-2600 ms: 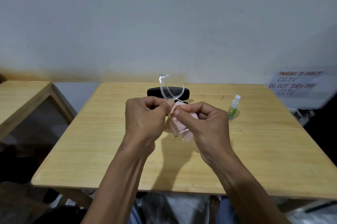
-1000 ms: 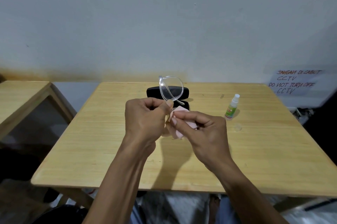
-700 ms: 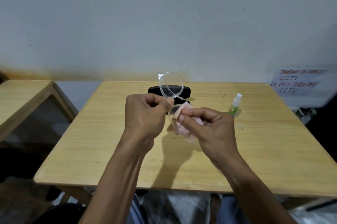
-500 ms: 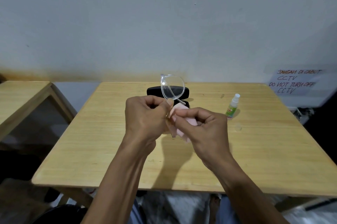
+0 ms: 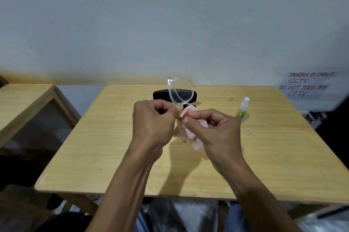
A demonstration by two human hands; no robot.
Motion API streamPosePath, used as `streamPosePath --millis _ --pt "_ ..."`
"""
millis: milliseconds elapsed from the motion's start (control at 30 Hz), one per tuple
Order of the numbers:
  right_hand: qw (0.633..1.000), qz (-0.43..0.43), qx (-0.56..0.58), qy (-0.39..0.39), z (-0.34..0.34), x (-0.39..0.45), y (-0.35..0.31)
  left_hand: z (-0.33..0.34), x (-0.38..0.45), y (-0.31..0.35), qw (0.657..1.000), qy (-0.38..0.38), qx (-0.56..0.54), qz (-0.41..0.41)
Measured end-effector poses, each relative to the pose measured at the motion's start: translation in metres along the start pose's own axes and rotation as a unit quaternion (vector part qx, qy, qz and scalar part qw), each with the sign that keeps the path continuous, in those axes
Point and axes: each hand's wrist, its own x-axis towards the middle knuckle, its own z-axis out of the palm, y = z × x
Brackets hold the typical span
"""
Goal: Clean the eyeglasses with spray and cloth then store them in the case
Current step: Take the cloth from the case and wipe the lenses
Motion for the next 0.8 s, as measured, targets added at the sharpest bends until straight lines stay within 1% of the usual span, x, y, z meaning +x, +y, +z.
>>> streamPosePath --millis 133,233,433,533,667,800 --pt "0.999 0.012 -0.041 -0.023 -0.002 -0.008 0.007 -0.006 0.004 0.004 1.000 0.012 -0.018 -0.014" --pt "0.999 0.010 -0.043 -0.021 -0.009 -0.007 0.008 -0.010 0.006 0.007 1.000 0.003 -0.017 -0.014" --pt "1.000 0.003 -0.020 0.020 -0.008 0.002 0.001 -0.008 0.005 0.003 1.000 -0.009 0.016 0.010" --pt "0.999 0.000 -0.015 0.038 -0.005 0.007 -0.001 -0.007 0.004 -0.001 1.000 -0.015 0.017 0.007" --pt "0.999 -0.010 -0.028 0.043 -0.006 0.009 -0.001 -0.012 0.005 -0.003 1.000 -0.005 0.011 -0.004" --pt "0.997 -0.014 -0.038 0.070 -0.015 0.011 0.001 -0.020 0.007 -0.005 1.000 -0.003 0.003 -0.015"
